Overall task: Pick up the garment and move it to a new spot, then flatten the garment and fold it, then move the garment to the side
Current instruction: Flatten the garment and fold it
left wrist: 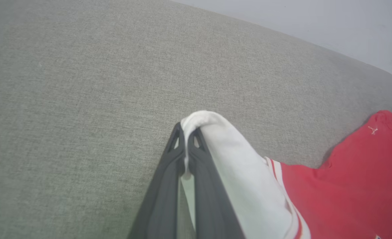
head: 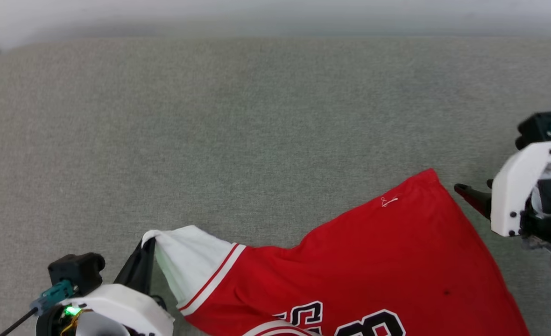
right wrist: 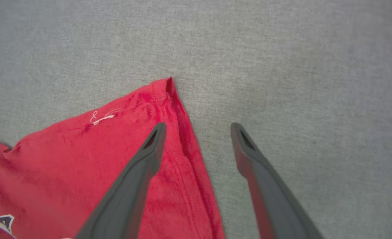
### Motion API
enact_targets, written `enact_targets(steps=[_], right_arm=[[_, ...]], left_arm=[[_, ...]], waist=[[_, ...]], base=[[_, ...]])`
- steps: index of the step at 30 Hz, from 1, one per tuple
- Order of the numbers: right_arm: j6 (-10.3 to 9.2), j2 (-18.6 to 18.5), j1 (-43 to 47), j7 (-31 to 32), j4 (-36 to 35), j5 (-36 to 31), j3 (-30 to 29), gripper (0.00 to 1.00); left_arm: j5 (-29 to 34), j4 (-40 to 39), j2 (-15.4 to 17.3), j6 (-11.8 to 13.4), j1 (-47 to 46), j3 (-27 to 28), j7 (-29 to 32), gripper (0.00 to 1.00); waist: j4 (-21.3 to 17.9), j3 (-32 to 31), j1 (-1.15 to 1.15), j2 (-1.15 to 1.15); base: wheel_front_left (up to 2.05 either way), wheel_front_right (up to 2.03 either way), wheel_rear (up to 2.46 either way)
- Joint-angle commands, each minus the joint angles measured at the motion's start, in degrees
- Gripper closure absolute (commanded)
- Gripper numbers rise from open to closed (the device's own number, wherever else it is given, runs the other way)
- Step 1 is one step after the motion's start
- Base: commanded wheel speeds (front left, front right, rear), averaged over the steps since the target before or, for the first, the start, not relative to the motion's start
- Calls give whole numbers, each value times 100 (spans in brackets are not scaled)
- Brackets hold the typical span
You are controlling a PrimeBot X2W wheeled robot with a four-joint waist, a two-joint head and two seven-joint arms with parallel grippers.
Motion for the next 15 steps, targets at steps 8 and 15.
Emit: enact_targets(steps=[8,15], right_arm=[[-4,163,-630,836,410,-112,717,0],[-4,95,-537,846,962,88,1128,100]], left_arm=[[40,241,-171,-244,-587,-115,-154,100],[8,409,-205,-316,-698,-109,-236,100]], waist=[[367,646,-1,0],[419,735,-1,0]], base=[[0,0,0],[0,0,0]])
